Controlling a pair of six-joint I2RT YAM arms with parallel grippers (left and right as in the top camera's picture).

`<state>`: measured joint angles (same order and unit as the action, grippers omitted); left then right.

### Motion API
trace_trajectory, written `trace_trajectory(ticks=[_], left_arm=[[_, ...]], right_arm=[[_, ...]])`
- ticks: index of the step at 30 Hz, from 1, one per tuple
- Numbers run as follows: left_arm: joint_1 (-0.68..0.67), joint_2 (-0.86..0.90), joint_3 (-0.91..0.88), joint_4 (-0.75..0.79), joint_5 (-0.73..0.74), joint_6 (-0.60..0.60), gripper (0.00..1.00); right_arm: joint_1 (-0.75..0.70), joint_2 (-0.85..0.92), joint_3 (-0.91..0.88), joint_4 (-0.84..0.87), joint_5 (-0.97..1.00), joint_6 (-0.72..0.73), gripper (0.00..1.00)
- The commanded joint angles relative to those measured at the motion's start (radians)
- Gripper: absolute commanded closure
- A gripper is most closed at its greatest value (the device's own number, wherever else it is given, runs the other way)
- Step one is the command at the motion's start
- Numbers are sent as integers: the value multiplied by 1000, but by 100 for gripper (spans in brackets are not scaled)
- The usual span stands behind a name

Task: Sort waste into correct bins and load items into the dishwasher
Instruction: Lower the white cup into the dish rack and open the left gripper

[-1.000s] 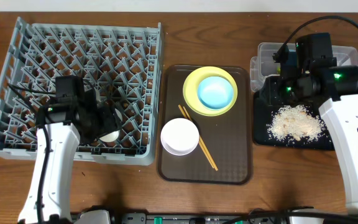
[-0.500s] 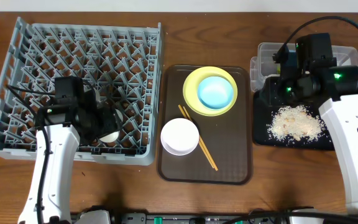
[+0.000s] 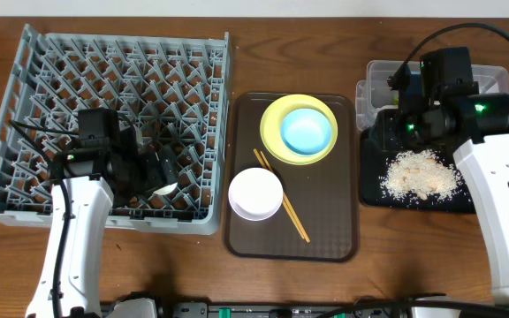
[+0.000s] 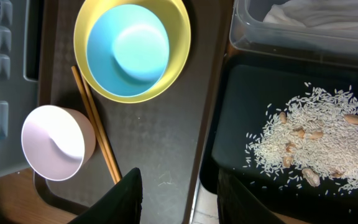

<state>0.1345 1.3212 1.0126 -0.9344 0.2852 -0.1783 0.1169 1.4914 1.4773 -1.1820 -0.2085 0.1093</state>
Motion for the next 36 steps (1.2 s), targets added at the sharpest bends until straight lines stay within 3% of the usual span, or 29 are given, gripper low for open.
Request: trace_trajectory(ticks=[1, 12, 24, 36], left_arm=[[-3, -38, 13, 0, -1, 9, 4], [-49, -181, 13, -5, 2, 6, 3], [-238, -118, 12, -5, -91, 10, 3], [-406, -22, 6, -36, -92, 1, 4]], right_arm=[[-2, -2, 5, -1, 3, -13, 63], [-2, -2, 5, 0, 2, -13, 63], [-2, -2, 5, -2, 2, -13, 63], [-2, -2, 5, -8, 3, -14, 63]])
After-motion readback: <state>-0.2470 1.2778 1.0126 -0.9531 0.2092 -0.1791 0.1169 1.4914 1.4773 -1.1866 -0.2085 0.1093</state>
